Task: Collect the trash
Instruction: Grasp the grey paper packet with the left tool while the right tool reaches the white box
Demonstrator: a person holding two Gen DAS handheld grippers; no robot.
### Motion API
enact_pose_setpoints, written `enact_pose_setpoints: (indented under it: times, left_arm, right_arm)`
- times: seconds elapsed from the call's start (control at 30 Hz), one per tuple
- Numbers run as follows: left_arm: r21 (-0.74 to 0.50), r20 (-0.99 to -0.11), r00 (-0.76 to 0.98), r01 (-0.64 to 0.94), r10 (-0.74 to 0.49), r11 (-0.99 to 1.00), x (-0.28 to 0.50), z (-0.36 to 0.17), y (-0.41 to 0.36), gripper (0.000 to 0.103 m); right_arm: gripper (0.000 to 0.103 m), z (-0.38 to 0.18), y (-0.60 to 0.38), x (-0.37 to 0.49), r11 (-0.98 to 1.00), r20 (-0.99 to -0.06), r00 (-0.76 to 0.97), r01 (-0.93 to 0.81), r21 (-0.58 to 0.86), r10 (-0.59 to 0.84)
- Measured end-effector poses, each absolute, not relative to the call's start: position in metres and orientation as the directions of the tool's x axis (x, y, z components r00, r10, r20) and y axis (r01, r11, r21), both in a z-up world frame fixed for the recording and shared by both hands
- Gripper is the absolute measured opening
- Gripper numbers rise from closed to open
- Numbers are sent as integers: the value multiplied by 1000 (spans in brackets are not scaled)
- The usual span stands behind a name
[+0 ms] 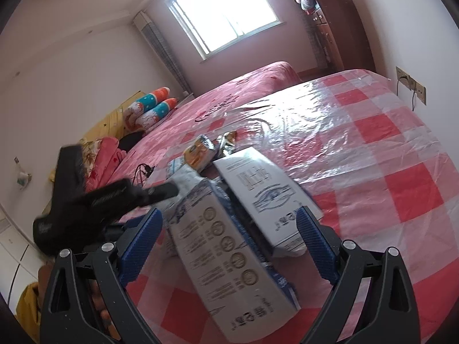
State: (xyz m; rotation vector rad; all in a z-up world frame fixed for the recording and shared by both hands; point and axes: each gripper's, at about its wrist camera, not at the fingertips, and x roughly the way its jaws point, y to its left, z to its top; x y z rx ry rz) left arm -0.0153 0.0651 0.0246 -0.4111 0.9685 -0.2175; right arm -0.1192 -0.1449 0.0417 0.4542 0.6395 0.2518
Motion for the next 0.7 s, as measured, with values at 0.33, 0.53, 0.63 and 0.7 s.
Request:
enact_pose_setpoints:
  times: [0.33, 0.53, 0.63, 0.7]
  left_arm:
    - [-292, -808, 529, 25, -260, 956, 18, 33, 31, 83]
    - [-210, -833, 508, 74, -218, 975, 28, 33, 15, 84]
    - [-162, -839, 508, 105, -193, 981, 31, 31, 7, 85]
    - [-141, -841, 510, 113, -180, 983, 33, 26, 4, 85]
  right_arm:
    - [93, 39, -117, -123, 870, -541, 732, -142, 472, 414]
    - [93, 37, -114, -121, 861, -550, 710, -159, 484, 440]
    - [93, 34, -112, -118, 858, -562, 694, -162, 487, 450]
    - [93, 33, -111, -118, 863, -568, 691, -167, 477, 448]
